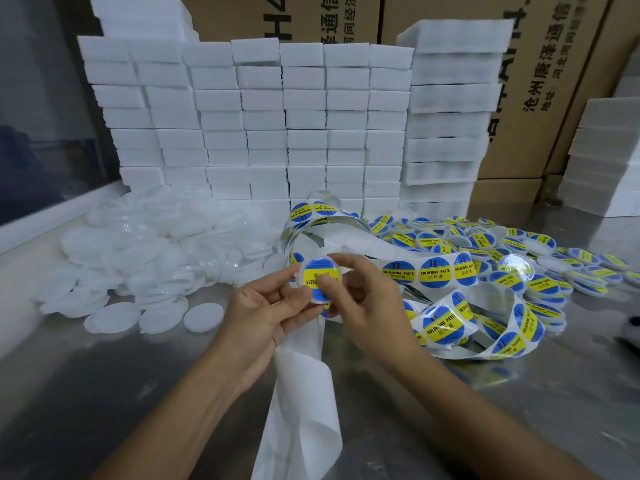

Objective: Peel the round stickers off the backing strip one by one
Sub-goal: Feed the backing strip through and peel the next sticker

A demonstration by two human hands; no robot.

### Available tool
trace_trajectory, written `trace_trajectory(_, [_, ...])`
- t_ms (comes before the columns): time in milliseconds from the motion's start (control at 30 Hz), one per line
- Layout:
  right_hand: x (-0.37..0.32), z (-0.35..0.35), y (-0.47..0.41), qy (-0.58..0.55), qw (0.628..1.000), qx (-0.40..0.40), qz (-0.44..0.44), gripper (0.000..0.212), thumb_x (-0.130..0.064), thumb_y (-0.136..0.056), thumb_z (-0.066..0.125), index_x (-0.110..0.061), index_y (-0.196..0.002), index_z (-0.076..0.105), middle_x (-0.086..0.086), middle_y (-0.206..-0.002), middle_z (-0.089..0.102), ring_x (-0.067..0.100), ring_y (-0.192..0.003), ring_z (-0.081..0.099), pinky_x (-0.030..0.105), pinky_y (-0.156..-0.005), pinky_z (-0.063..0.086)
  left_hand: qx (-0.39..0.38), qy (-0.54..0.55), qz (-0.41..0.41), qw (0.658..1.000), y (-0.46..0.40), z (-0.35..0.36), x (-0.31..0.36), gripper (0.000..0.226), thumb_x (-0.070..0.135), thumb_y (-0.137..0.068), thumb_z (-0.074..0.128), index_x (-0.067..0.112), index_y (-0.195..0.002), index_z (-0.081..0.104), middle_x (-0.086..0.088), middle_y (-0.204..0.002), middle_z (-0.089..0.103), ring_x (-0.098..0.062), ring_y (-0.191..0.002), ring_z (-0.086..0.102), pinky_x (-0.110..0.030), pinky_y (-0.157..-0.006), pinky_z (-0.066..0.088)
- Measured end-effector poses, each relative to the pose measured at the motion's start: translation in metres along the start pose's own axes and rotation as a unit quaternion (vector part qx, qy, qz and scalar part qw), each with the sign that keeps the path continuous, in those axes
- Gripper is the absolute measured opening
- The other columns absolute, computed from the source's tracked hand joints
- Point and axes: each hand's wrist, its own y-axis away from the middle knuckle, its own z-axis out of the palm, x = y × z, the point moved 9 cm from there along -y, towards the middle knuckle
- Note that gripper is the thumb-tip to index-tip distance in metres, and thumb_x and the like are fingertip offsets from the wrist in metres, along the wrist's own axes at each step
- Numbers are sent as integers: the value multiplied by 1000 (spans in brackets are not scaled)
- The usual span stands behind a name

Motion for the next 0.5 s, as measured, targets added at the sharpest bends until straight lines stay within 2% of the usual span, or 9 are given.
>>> trace_trajectory(33, [-3, -5, -1, -5, 1000, 15, -7, 12, -27, -97, 60, -20, -105, 65, 4, -68, 68, 15, -54, 66, 33, -54, 56, -10, -7, -7, 1000, 1, 2, -2, 50, 1, -68, 66, 1, -118, 64, -19, -93, 71, -25, -85, 73, -28, -68, 59])
trace_trajectory(67, [-5, -11, -2, -3, 999, 32, -12, 8, -22, -99, 57, -21, -97, 66, -1, -66, 68, 11, -50, 63, 27, -49, 51, -20, -15, -14, 1000, 2, 5, -3, 52, 2, -67, 67, 1, -119, 64, -22, -99, 68, -27, -87, 72, -28, -69, 59])
trace_trajectory(133, [-6, -18, -3, -3, 999, 46, -2, 16, -19, -99, 56, -24, -88, 65, -6, -62, 66, 7, -48, 60, 20, -45, 46, -29, -28, -21, 999, 3, 9, -6, 54, 5, -66, 70, 2, -120, 65, -27, -106, 63, -29, -90, 70, -29, -70, 59])
trace_trajectory(233, [-2, -12, -2, -45, 998, 20, 38, 10, -28, -92, 66, -19, -86, 65, 7, -63, 68, 13, -50, 62, 25, -44, 49, -32, -56, -12, 998, 4, 10, -4, 49, 9, -62, 74, 8, -111, 72, -32, -104, 63, -28, -87, 72, -29, -70, 59])
trace_trajectory(300, [0, -10, 0, -37, 997, 20, 62, 34, -46, -78, 76, -16, -83, 61, 15, -62, 65, 19, -52, 57, 34, -47, 50, -51, -90, -3, 995, 5, 12, -4, 43, 13, -61, 76, 12, -104, 77, -34, -99, 64, -27, -87, 71, -29, -72, 59])
trace_trajectory(367, [2, -14, -1, -17, 996, 36, 75, 47, -57, -71, 75, -13, -76, 57, 9, -57, 61, 14, -51, 54, 35, -49, 49, -73, -109, 0, 991, 6, 14, -5, 41, 15, -64, 75, 14, -105, 77, -25, -93, 69, -28, -90, 72, -30, -74, 59])
trace_trajectory(433, [0, -18, -4, -35, 996, 43, 67, 39, -45, -82, 71, -11, -71, 55, 0, -53, 61, 11, -48, 57, 28, -44, 48, -68, -111, 0, 991, 5, 12, -6, 44, 11, -67, 72, 9, -111, 73, -22, -100, 72, -29, -95, 72, -31, -73, 59])
trace_trajectory(500, [0, -16, -6, -61, 996, 25, 58, 25, -26, -92, 67, -8, -76, 59, 2, -60, 68, 14, -55, 66, 27, -46, 52, -41, -101, -2, 994, 3, 6, -5, 48, 8, -69, 69, 3, -116, 68, -21, -102, 72, -29, -93, 72, -30, -71, 59])
